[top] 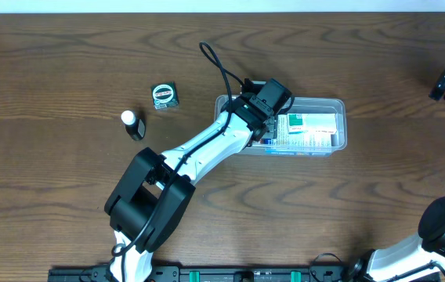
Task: Pack container
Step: 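Lower the red packet into the container's left end beside the blue box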
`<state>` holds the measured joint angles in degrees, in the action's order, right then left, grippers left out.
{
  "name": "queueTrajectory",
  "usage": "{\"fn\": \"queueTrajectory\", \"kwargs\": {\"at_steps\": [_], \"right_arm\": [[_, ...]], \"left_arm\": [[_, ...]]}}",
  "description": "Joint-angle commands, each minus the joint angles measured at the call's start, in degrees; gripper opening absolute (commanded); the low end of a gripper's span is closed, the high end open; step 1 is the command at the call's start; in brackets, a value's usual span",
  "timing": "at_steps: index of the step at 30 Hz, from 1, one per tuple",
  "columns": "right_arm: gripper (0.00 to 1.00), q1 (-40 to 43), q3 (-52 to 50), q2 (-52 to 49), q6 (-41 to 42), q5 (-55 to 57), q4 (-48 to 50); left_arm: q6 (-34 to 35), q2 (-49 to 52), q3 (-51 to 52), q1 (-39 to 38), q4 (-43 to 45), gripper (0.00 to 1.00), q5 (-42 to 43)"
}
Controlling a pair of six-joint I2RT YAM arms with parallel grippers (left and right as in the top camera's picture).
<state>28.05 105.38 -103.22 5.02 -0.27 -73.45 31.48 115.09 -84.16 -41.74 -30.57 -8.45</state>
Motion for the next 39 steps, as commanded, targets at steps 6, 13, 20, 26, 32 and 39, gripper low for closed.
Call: {"fn": "queueTrajectory", "kwargs": {"at_steps": [6, 13, 20, 26, 32, 39], "right_arm": [[0.99, 0.2, 0.7, 0.9, 0.7, -0.2, 0.0], [0.99, 0.2, 0.7, 0.9, 0.7, -0.2, 0.0], [0.99, 0.2, 0.7, 0.9, 0.7, -0.2, 0.0], [0.99, 0.2, 0.7, 0.9, 0.7, -0.2, 0.0], [0.99, 0.2, 0.7, 0.9, 0.7, -0.2, 0.0], [0.99, 0.2, 0.7, 0.9, 0.7, -0.2, 0.0]], "left_arm": [[-0.3, 0.7, -1.2, 1.9, -0.2, 0.53, -3.4], [-0.3, 0.8, -1.0, 3.5, -0.2, 0.27, -3.2], [-0.3, 0.8, 0.5, 3.6, -0.1, 0.08, -4.5], [-0.3, 0.8, 1.2, 3.6, -0.2, 0.06, -5.8], [-0.2, 0.8, 1.3, 3.6, -0.6, 0.06, -6.7], [0.4, 0.8, 1.6, 3.6, -1.9, 0.06, -6.7]]}}
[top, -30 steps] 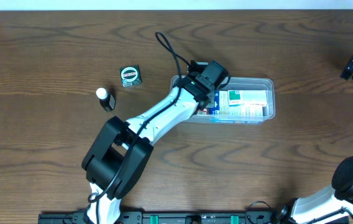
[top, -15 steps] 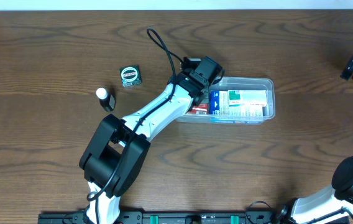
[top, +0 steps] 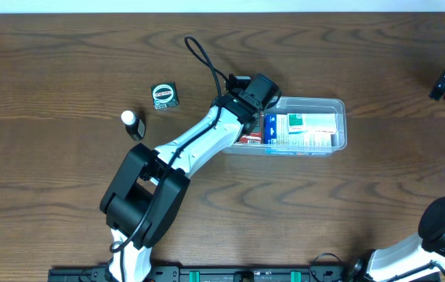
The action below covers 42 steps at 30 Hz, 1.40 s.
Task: Pack container
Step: 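Lower the red packet into the container's left end beside the blue box, then push the red packet down into the container with left gripper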
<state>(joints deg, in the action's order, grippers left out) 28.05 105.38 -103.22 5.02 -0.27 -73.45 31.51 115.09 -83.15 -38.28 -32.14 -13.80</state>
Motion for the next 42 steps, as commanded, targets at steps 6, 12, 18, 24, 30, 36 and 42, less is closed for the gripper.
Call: {"fn": "queueTrajectory", "kwargs": {"at_steps": [6, 12, 18, 24, 30, 36, 42], "right_arm": [[0.99, 0.2, 0.7, 0.9, 0.7, -0.2, 0.0], [0.99, 0.2, 0.7, 0.9, 0.7, -0.2, 0.0], [0.99, 0.2, 0.7, 0.9, 0.7, -0.2, 0.0], [0.99, 0.2, 0.7, 0.9, 0.7, -0.2, 0.0], [0.99, 0.2, 0.7, 0.9, 0.7, -0.2, 0.0], [0.99, 0.2, 0.7, 0.9, 0.7, -0.2, 0.0], [0.99, 0.2, 0.7, 0.9, 0.7, -0.2, 0.0]], "left_arm": [[0.3, 0.8, 2.0, 0.1, -0.3, 0.06, -1.3], [0.3, 0.8, 2.1, 0.1, -0.1, 0.06, -1.3], [0.3, 0.8, 2.1, 0.1, -0.2, 0.06, -1.1], [0.3, 0.8, 2.1, 0.1, -0.1, 0.06, 4.2], [0.3, 0.8, 2.1, 0.1, -0.1, 0.06, 4.4], [0.3, 0.8, 2.1, 0.1, 0.1, 0.06, 5.3], [-1.0, 0.8, 2.1, 0.1, 1.7, 0.06, 8.3]]}}
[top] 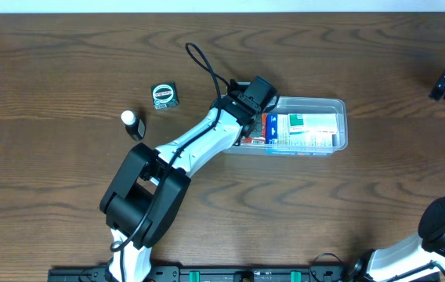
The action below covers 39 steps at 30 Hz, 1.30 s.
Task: Pack container
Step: 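Push the red packet down into the container with left gripper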
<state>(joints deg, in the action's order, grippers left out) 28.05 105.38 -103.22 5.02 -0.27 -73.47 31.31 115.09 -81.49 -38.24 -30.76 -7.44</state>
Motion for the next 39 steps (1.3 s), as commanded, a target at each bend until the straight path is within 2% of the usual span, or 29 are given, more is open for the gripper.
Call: {"fn": "queueTrajectory", "kwargs": {"at_steps": [1, 5, 15, 27, 30, 33, 39], "right_arm": [[0.99, 0.2, 0.7, 0.9, 0.7, -0.2, 0.0], [0.99, 0.2, 0.7, 0.9, 0.7, -0.2, 0.0], [0.99, 0.2, 0.7, 0.9, 0.7, -0.2, 0.0], [0.99, 0.2, 0.7, 0.9, 0.7, -0.2, 0.0], [0.99, 0.2, 0.7, 0.9, 0.7, -0.2, 0.0], [0.99, 0.2, 0.7, 0.9, 0.7, -0.2, 0.0], [0.99, 0.2, 0.7, 0.9, 0.7, -0.2, 0.0]], "left_arm": [[-0.9, 0.8, 0.4, 0.1, 0.4, 0.06, 1.9], [-3.3, 0.6, 0.4, 0.1, 0.3, 0.06, 1.8], [-3.2, -1.6, 0.3, 0.1, 0.1, 0.06, -0.9], [-3.6, -4.4, 0.1, 0.1, 0.7, 0.06, -0.9], [-3.9, -4.4, -0.3, -0.3, 0.7, 0.06, 1.4], [-4.7, -4.4, -2.6, -0.6, -1.8, 0.06, 4.8], [-5.8, -4.4, -10.5, -0.6, -9.4, 0.06, 6.0]]}}
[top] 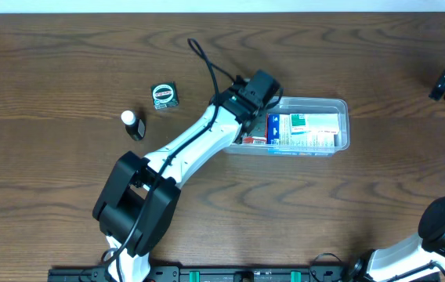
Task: Pack container
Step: 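Push the red packet down into the container with left gripper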
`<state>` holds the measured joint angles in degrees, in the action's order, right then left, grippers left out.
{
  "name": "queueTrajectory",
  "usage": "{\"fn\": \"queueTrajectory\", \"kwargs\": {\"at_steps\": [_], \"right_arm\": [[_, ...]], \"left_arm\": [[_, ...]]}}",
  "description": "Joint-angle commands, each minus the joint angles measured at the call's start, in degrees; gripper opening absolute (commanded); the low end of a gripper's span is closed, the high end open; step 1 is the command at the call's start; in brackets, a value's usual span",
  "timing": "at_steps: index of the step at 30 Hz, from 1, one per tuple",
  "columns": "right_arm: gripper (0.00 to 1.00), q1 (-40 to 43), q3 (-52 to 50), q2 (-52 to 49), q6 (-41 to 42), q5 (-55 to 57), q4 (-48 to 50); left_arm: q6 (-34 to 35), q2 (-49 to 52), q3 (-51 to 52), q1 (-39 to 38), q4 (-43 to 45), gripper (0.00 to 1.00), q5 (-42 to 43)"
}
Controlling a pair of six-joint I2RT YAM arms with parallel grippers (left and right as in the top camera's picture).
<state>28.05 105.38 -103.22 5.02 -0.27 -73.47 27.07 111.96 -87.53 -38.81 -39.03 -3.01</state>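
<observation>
A clear plastic container [341, 125] lies at the table's middle, holding a white and green box [309, 129], a blue item [273, 128] and a red item [254, 139]. My left gripper [255, 98] hangs over the container's left end. Its fingers are hidden beneath the black wrist, so its state does not show. A green and black tape measure [164, 95] and a small black bottle with a white cap [132, 124] lie on the wood to the left. Only a dark part of my right arm shows at the far right edge.
A black cable [211, 66] loops up behind the left wrist. The white left arm [183, 149] slants from the front edge toward the container. The second right-arm link sits at the lower right corner.
The left wrist has shifted slightly to the right and away from me over the container's left end. The container sits a touch farther right. Tape measure and bottle have not moved.
The left wrist first covered the left part of the container's contents. Then it stood farther left, with the blue and red items showing beside the box. It stayed there, and now it has edged back right. The right arm kept still.
</observation>
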Motion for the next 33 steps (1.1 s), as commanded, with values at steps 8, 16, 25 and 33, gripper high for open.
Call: {"fn": "queueTrajectory", "kwargs": {"at_steps": [8, 16, 25, 33], "right_arm": [[0.99, 0.2, 0.7, 0.9, 0.7, -0.2, 0.0], [0.99, 0.2, 0.7, 0.9, 0.7, -0.2, 0.0], [0.99, 0.2, 0.7, 0.9, 0.7, -0.2, 0.0], [0.99, 0.2, 0.7, 0.9, 0.7, -0.2, 0.0]], "left_arm": [[-1.9, -0.3, -7.1, -0.2, -0.4, 0.06, 5.0], [-1.9, 4.0, -7.1, -0.3, 1.2, 0.06, 5.0], [-2.0, 8.3, -7.1, -0.2, 1.1, 0.06, 3.4], [-2.0, 12.1, -7.1, -0.2, 1.1, 0.06, 3.4]]}}
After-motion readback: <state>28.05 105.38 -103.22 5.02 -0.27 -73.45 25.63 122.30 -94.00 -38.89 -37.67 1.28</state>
